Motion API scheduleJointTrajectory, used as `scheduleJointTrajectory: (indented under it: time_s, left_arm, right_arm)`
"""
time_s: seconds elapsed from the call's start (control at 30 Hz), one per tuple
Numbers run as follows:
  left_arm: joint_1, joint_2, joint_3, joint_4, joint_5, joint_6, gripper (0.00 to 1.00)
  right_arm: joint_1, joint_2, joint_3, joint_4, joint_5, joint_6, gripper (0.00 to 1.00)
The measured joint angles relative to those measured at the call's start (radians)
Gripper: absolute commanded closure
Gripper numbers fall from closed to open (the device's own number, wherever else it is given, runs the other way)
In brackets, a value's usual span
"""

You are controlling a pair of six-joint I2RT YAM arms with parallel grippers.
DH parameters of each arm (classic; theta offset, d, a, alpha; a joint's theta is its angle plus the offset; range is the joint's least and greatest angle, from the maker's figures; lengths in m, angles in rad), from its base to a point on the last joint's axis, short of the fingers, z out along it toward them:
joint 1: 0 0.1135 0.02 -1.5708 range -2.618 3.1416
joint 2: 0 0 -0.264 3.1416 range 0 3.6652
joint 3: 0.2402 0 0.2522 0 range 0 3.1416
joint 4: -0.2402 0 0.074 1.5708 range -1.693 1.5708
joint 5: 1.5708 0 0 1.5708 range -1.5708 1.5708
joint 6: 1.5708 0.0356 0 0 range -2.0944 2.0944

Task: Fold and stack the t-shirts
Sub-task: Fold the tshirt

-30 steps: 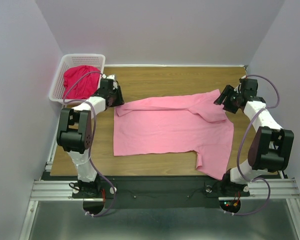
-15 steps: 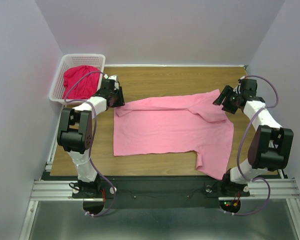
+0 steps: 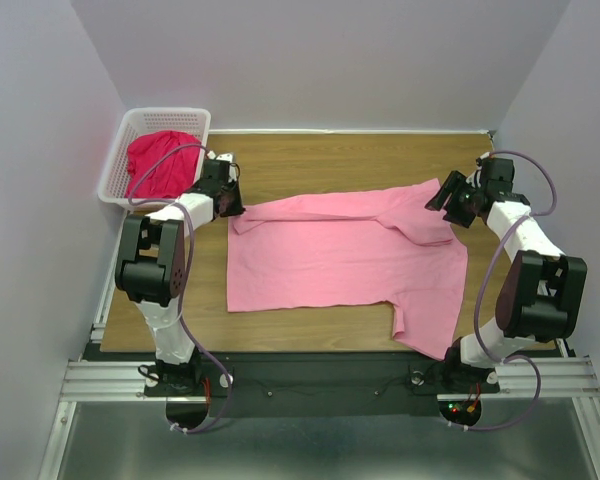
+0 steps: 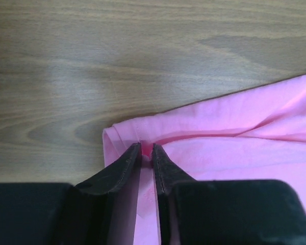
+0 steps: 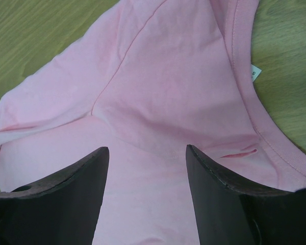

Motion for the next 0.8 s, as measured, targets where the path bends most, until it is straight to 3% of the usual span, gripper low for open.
scheduleJointTrajectory:
  time_s: [0.1, 0.13, 0.43, 0.8]
  left_arm:
    - [-0.004, 0.0, 0.0, -0.009, 0.002, 0.012, 0.98]
    - [-0.005, 0.0, 0.0, -0.008, 0.002, 0.013, 1.0]
    - [-0.016, -0.027, -0.013, -0.033, 0.008, 0.036, 1.0]
    - [-0.077, -0.264, -0.189, -0.048, 0.008, -0.01, 1.0]
  right_arm:
    - [0.0, 0.0, 0.0, 0.0, 0.0, 0.0, 0.32]
    - [0.0, 0.0, 0.0, 0.0, 0.0, 0.001, 0.32]
    - [0.0, 0.0, 0.0, 0.0, -0.003, 0.004, 0.32]
    - [0.0, -0.009, -0.017, 0.002, -0.002, 0.014, 0.32]
